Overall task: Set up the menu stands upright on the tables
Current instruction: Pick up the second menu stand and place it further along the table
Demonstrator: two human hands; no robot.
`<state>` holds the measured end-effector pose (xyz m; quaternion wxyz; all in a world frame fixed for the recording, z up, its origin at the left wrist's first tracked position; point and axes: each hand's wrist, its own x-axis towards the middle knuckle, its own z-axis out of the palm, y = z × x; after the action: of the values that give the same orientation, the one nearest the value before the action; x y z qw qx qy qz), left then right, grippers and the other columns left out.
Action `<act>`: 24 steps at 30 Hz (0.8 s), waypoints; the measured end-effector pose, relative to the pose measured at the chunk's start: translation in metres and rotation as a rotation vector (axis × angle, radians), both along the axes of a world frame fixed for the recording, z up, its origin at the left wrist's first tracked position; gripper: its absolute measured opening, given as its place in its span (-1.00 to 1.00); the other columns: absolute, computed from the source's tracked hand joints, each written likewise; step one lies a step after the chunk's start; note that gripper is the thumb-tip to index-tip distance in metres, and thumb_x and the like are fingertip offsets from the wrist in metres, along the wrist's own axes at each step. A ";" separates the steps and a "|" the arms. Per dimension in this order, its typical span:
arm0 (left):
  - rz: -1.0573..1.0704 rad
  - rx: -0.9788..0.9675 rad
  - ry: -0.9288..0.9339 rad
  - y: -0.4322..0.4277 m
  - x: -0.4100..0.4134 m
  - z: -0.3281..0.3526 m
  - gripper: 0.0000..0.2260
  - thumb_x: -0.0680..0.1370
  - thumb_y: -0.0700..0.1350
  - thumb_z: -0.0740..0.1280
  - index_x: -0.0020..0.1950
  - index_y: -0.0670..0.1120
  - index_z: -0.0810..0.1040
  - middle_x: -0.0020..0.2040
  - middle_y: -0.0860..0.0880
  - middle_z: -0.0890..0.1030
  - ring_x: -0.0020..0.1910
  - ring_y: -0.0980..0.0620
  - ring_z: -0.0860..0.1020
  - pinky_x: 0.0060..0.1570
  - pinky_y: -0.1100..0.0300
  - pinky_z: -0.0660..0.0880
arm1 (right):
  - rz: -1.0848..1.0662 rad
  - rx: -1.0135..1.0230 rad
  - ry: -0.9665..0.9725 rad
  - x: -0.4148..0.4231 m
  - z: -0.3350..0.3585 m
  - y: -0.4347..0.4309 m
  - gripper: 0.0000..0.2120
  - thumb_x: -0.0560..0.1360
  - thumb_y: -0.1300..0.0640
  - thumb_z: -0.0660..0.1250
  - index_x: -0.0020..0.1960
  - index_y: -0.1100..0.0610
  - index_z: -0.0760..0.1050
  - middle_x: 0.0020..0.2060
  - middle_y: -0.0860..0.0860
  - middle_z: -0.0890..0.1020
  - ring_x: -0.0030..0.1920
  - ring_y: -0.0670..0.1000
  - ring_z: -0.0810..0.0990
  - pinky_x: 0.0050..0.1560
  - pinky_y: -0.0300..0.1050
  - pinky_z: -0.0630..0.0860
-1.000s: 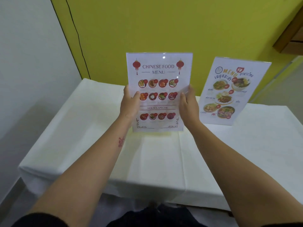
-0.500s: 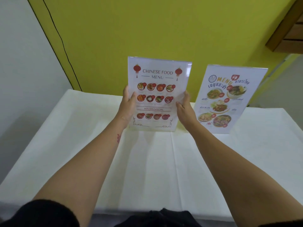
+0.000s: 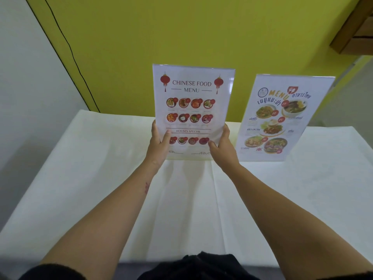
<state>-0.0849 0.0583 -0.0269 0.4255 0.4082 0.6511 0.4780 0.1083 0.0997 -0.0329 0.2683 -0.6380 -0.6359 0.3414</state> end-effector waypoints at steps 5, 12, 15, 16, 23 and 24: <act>-0.076 -0.013 -0.030 0.015 -0.011 0.002 -0.38 0.62 0.22 0.12 0.62 0.21 -0.08 0.58 0.14 0.23 0.50 0.06 0.30 0.47 -0.09 0.27 | -0.040 -0.020 0.006 0.002 0.004 0.014 -0.35 0.58 0.09 0.14 0.58 -0.03 -0.09 0.36 0.09 0.51 0.15 0.23 0.59 0.04 0.04 0.52; -0.116 -0.043 -0.044 0.018 -0.006 -0.005 -0.37 0.64 0.19 0.14 0.62 0.19 -0.12 0.56 0.09 0.27 0.49 0.01 0.33 0.46 -0.13 0.29 | -0.016 -0.054 0.027 0.005 0.003 0.015 -0.23 0.56 0.19 0.19 0.59 -0.04 -0.19 0.34 0.11 0.51 0.12 0.24 0.58 -0.04 -0.04 0.43; -0.115 -0.028 -0.025 0.017 -0.008 -0.009 -0.40 0.63 0.19 0.14 0.60 0.23 -0.07 0.53 0.11 0.32 0.47 0.02 0.36 0.44 -0.13 0.33 | -0.021 -0.051 0.044 0.006 0.001 0.012 -0.22 0.55 0.20 0.19 0.59 -0.06 -0.19 0.34 0.07 0.52 0.08 0.18 0.57 -0.05 -0.05 0.43; -0.114 -0.025 -0.018 0.017 -0.009 -0.011 -0.41 0.64 0.17 0.14 0.60 0.23 -0.06 0.53 0.11 0.33 0.46 0.02 0.37 0.44 -0.13 0.33 | -0.022 -0.056 0.052 0.006 0.001 0.011 -0.23 0.54 0.20 0.18 0.59 -0.06 -0.18 0.34 0.05 0.52 0.11 0.18 0.58 -0.05 -0.04 0.45; -0.075 -0.064 0.033 0.011 -0.006 -0.013 -0.45 0.67 0.17 0.08 0.62 0.19 -0.04 0.54 0.07 0.33 0.47 0.01 0.36 0.45 -0.10 0.31 | -0.037 -0.096 0.081 0.014 -0.007 0.008 -0.33 0.55 0.18 0.18 0.58 -0.04 0.00 0.34 0.03 0.53 0.26 0.15 0.54 0.04 -0.05 0.44; -0.070 -0.075 0.038 0.011 -0.006 -0.014 -0.45 0.66 0.18 0.07 0.63 0.19 -0.03 0.54 0.07 0.34 0.47 0.01 0.37 0.46 -0.09 0.31 | -0.038 -0.104 0.089 0.014 -0.007 0.007 -0.35 0.55 0.19 0.18 0.57 -0.03 0.02 0.34 0.03 0.53 0.27 0.15 0.54 0.04 -0.05 0.43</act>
<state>-0.0905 0.0690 -0.0414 0.4446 0.4234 0.6616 0.4304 0.1227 0.1069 -0.0403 0.2691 -0.6473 -0.5926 0.3968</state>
